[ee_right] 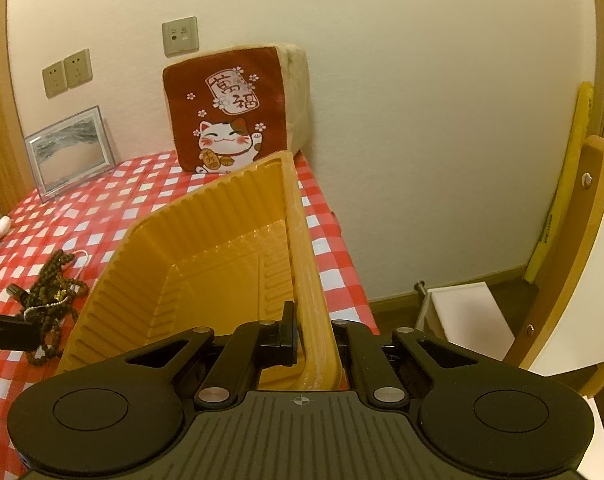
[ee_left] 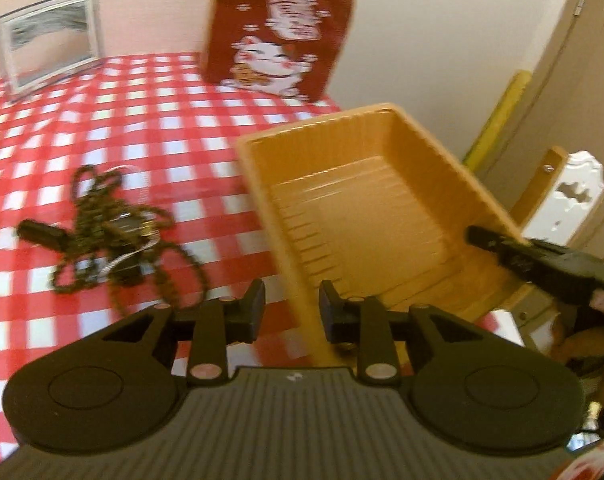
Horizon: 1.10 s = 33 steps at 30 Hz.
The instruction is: Organize jewelry
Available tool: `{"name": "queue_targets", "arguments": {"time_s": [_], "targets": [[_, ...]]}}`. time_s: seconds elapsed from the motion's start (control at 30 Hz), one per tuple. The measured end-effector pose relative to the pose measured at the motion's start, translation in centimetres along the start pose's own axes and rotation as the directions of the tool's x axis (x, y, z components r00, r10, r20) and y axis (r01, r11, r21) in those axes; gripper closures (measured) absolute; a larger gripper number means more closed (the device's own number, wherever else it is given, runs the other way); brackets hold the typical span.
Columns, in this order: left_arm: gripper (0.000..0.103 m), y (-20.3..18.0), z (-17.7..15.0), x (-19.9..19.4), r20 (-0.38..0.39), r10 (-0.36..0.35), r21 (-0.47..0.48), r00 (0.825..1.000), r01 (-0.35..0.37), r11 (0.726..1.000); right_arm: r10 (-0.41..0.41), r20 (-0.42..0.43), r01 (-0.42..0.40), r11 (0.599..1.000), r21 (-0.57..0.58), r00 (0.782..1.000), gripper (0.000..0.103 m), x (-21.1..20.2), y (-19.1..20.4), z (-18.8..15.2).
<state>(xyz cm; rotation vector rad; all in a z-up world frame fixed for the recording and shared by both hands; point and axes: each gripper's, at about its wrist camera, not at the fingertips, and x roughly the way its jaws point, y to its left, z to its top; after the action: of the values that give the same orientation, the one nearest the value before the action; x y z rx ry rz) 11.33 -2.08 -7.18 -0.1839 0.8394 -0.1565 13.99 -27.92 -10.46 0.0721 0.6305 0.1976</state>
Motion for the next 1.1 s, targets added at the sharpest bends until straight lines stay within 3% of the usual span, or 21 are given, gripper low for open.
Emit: {"name": "queue_targets", "arguments": {"time_s": [0.43,0.97,1.03,1.1], "targets": [[0.078,4.8,-1.6,2.0,-0.035,0.170,-0.045,0.985,-0.172,0.984,-0.078,0.053,0.077,0.997,0.020,0.996,0.097,0.0,-0.6,0.4],[0.077,7.1,-0.7,6.4,-0.066,0.181,-0.108,0.981,-0.188,0.976,-0.091,0.043,0.090,0.995,0.039,0.995,0.097,0.6,0.2,0.6],[0.089,7.2,-0.7,6.5,-0.068,0.175,-0.113,0.982,-0.182,0.977,-0.091,0.040,0.089,0.995,0.039,0.995,0.097,0.6,0.3,0.7],[0.094,7.2,-0.6,6.5,-0.066,0.167,-0.117,0.984,-0.174,0.978,-0.089,0.039,0.088,0.995,0.040,0.995,0.098,0.7,0.4,0.7]]}}
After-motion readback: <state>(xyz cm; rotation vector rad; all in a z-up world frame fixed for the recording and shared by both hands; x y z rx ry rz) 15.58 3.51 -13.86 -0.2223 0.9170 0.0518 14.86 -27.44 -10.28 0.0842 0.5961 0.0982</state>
